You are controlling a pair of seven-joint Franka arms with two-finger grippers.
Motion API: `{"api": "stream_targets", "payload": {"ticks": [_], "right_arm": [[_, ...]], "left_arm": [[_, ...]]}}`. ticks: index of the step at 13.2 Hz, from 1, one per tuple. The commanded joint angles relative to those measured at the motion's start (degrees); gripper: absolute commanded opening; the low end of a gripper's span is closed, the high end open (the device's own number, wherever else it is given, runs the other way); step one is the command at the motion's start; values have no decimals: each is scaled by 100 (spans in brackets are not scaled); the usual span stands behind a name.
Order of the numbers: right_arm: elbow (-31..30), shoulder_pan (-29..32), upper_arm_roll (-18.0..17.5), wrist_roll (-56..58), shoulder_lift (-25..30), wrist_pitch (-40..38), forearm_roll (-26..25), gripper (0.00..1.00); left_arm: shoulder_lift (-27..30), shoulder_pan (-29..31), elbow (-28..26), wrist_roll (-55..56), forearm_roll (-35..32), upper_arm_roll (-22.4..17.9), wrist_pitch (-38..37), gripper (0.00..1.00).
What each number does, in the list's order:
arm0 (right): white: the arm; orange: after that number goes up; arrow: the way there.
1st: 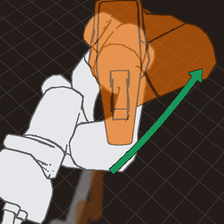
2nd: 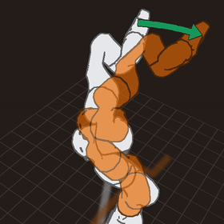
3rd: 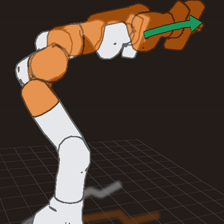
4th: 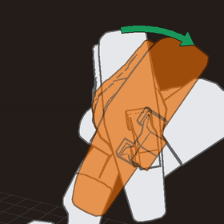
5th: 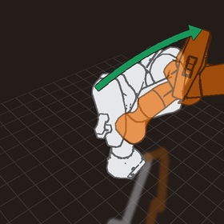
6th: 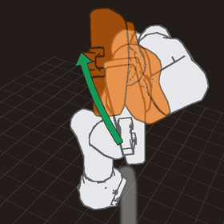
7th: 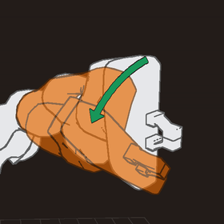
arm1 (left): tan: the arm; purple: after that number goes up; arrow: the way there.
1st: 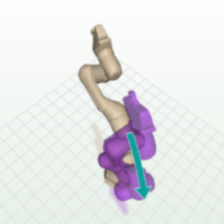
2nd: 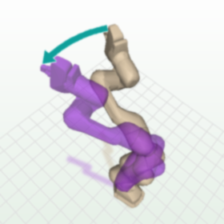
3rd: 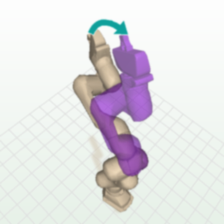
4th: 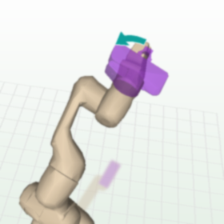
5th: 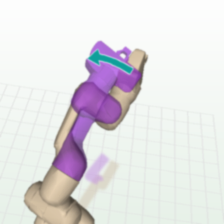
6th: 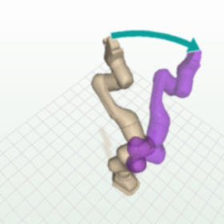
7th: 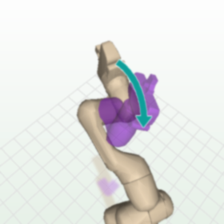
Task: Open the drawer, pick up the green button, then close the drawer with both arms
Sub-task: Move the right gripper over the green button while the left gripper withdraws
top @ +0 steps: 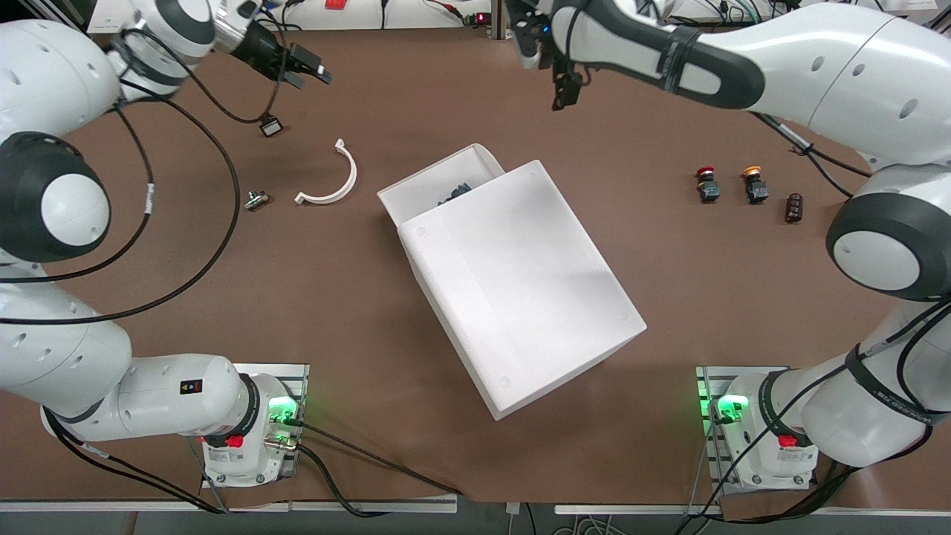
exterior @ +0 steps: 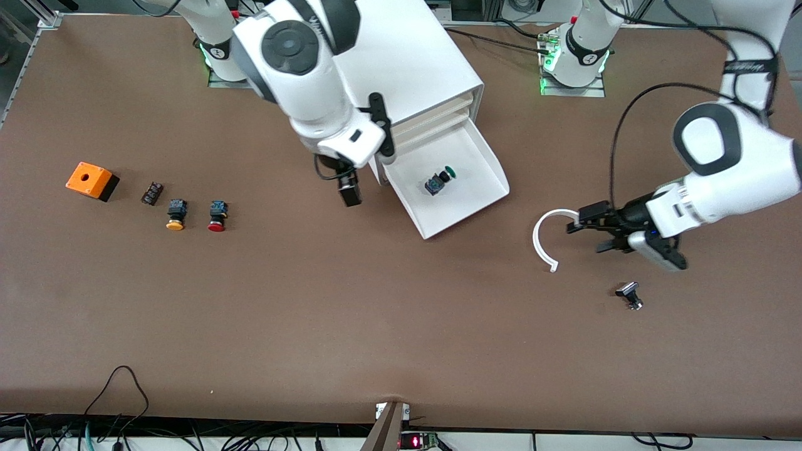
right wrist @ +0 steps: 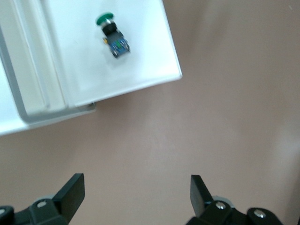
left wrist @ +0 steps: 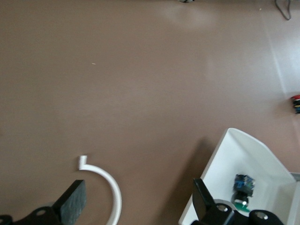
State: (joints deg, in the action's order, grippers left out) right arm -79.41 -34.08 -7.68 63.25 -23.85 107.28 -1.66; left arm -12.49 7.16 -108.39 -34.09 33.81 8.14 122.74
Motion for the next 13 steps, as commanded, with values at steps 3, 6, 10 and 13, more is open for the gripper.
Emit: {"api": "stream_targets", "payload": {"ticks": [3, 6, 10, 13], "right_arm": [[523, -345, -15, 38, -602, 345, -106, 100], [1066, -503, -23, 30, -1093, 619, -89, 100], [1411, -854, 3, 38, -1605, 531, -124, 100], [1402, -986, 12, 21, -1842, 601, -150, 100]], "left_arm": [[633, 66, 449, 910, -1567, -260, -977, 100], [844, 57, 1054, 1630, -2507, -287, -1970, 100], [871, 39, 1356, 2352, -3248, -172, -2413, 100], [906, 39, 1347, 2608, -3468, -181, -2422, 100]]}}
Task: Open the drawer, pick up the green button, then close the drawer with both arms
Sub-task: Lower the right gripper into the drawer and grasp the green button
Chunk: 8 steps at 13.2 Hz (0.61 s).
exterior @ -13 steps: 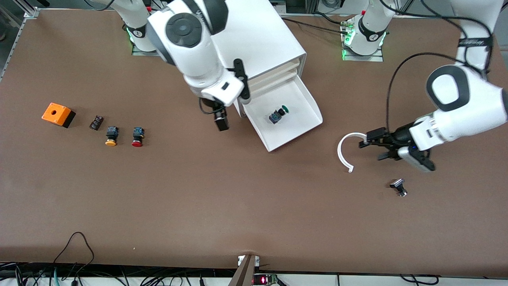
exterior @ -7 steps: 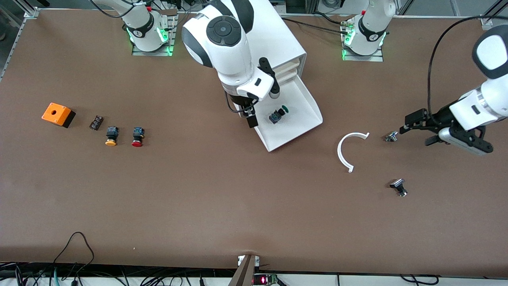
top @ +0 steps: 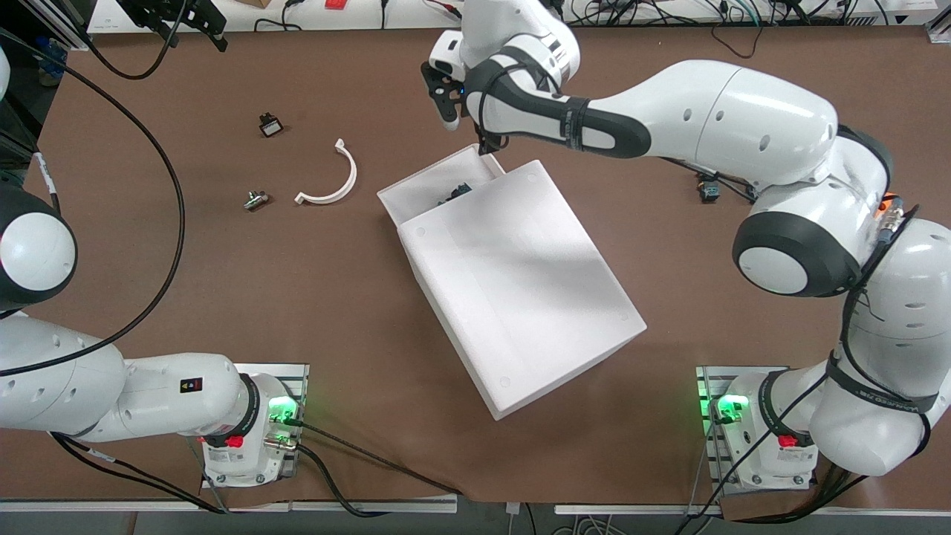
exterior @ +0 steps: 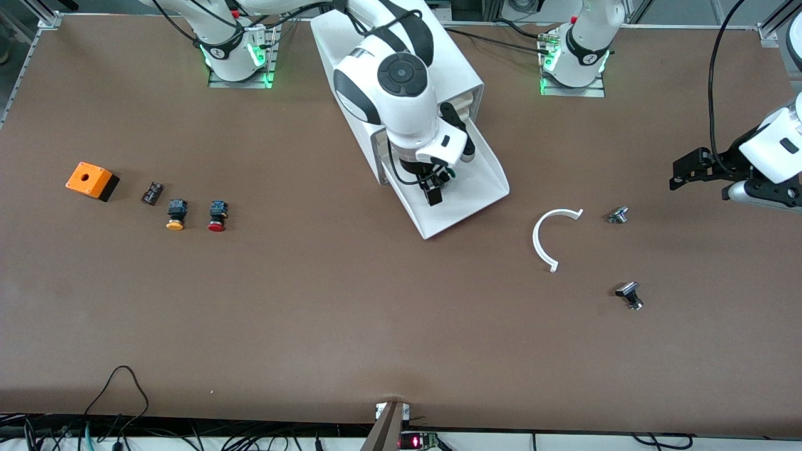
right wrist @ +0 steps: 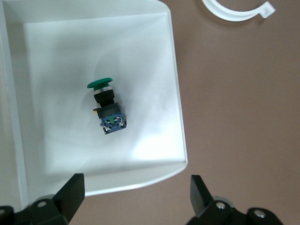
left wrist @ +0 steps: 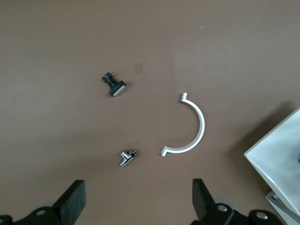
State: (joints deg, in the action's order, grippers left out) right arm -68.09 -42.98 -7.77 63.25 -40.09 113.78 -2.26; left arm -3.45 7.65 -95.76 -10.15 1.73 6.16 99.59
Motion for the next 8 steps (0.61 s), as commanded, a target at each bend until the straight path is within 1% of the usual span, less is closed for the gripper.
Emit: {"api": "stream_targets", "payload": {"ticks": [1, 3, 5, 8], "right_arm": [[278, -105, 21, 12, -289, -41, -99, 100], [278, -158, 30, -5, -403, -49, -108, 100], [278, -237, 30, -84, -508, -40, -387, 100], [269, -316, 30, -6, -649, -23, -678, 100]], "left_arm": [[-6, -9, 84, 293, -270, 0, -107, 100], [-24, 0, 67, 321, -270, -27, -98, 100], [-42, -9, 84, 329, -270, -18, -98, 100], [-33, -9, 84, 329, -270, -18, -116, 100]]}}
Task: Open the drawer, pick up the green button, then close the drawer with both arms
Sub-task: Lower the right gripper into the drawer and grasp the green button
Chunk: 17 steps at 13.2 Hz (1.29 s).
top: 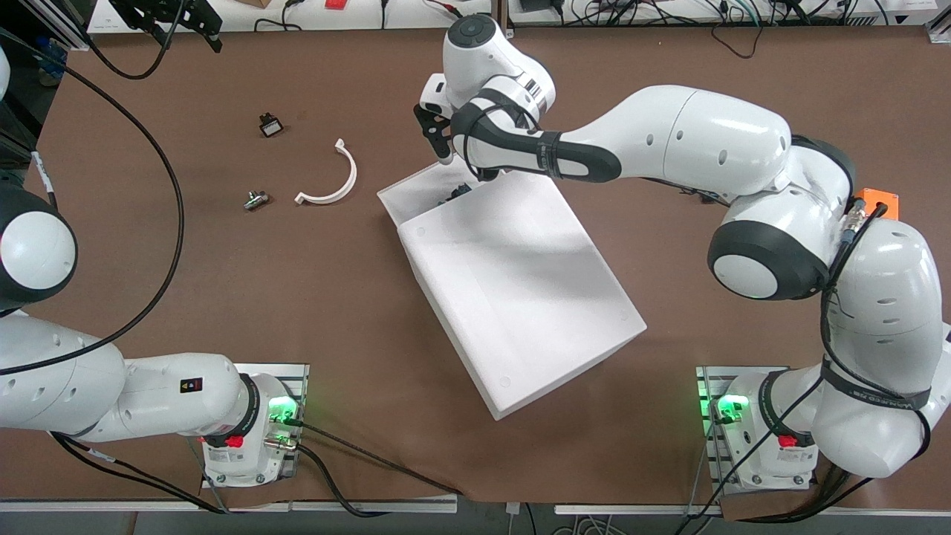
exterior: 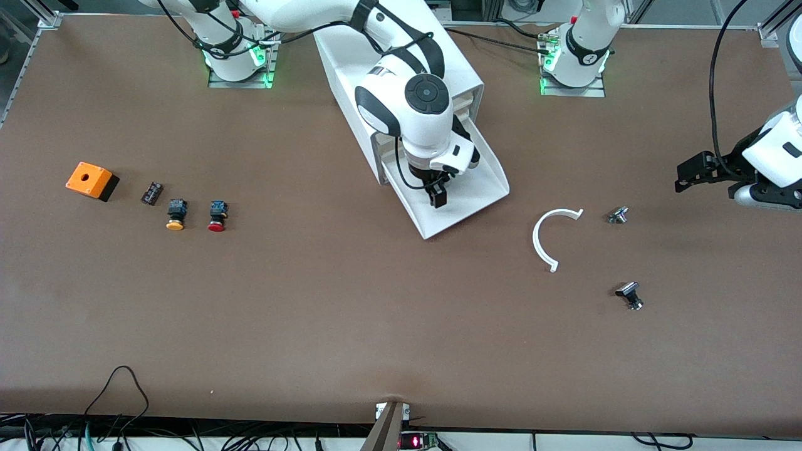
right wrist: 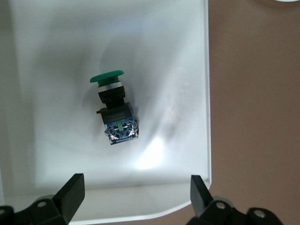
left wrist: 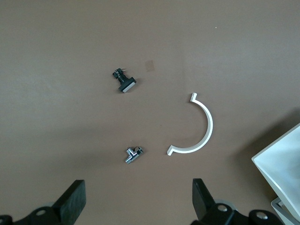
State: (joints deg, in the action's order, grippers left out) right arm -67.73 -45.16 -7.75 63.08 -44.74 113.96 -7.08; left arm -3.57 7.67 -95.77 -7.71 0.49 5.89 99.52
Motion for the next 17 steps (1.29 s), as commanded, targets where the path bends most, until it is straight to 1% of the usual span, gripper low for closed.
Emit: {"api": "stream_targets", "payload": {"ticks": [1, 3, 6, 10, 12, 14, 17], "right_arm": [[234, -133, 28, 11, -210, -41, -284, 100], [225, -212, 19, 29, -245, -15, -443, 100], [225, -327, 28, -6, -324, 196, -522, 100], [208, -415, 28, 11, -447, 205, -575, 100], [129, -415, 28, 2, -483, 205, -680, 100], [59, -415, 28, -15, -500, 240, -689, 100], [-38, -415, 28, -112, -500, 556, -646, 99]], "left_arm": [[-21, -11, 85, 85, -145, 17, -126, 100], [-12, -11, 94, 85, -145, 17, -143, 100], [-12, -11, 94, 190, -145, 35, -196, 100], [-3, -46, 102, 209, -145, 53, -231, 100], [-3, -55, 102, 209, -145, 53, -240, 100], [-3, -64, 102, 261, -145, 53, -258, 100], [-12, -82, 146, 332, -145, 61, -302, 100]]}}
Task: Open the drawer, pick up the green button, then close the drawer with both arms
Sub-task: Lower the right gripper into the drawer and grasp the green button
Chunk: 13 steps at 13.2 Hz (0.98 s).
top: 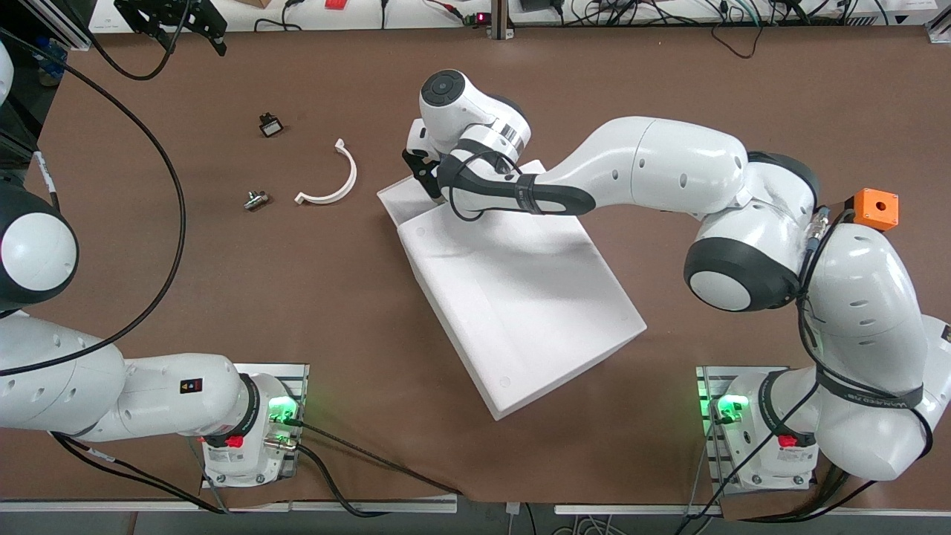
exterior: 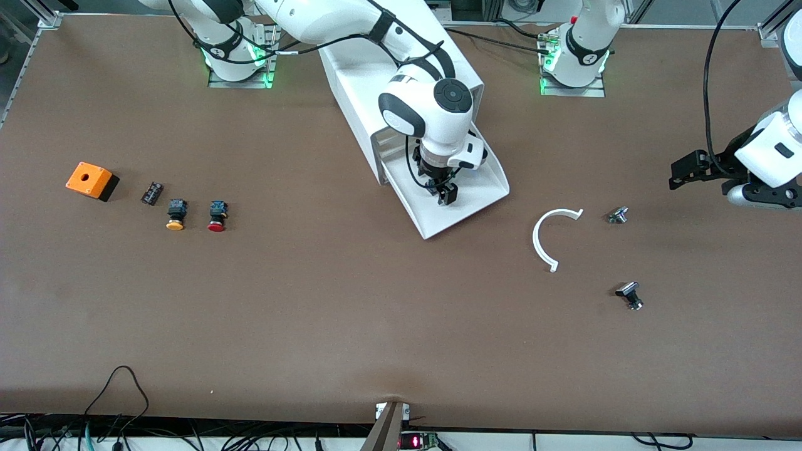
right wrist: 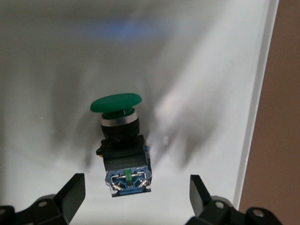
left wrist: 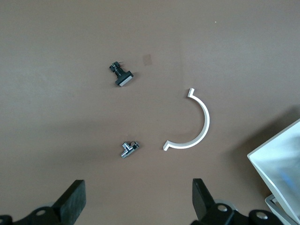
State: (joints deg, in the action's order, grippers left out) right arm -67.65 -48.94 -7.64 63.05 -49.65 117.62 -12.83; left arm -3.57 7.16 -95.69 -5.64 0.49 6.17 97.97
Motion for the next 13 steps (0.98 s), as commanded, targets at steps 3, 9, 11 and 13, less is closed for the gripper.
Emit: {"api": "stream_targets", "payload": {"ticks": [3, 9, 11, 13], "right_arm": [[-47, -63, 9, -213, 8, 191, -62, 96], [-144, -63, 9, -153, 0, 235, -62, 89], [-144, -72, 9, -187, -9, 235, -80, 81], [-144, -72, 9, -187, -9, 235, -71, 71]], "left_arm": [[-12, -21, 138, 124, -145, 60, -147, 100], [-4, -30, 138, 150, -145, 60, -182, 100], [-4, -21, 138, 203, -145, 69, -191, 100], [-4, -30, 138, 203, -145, 69, -191, 100]]}}
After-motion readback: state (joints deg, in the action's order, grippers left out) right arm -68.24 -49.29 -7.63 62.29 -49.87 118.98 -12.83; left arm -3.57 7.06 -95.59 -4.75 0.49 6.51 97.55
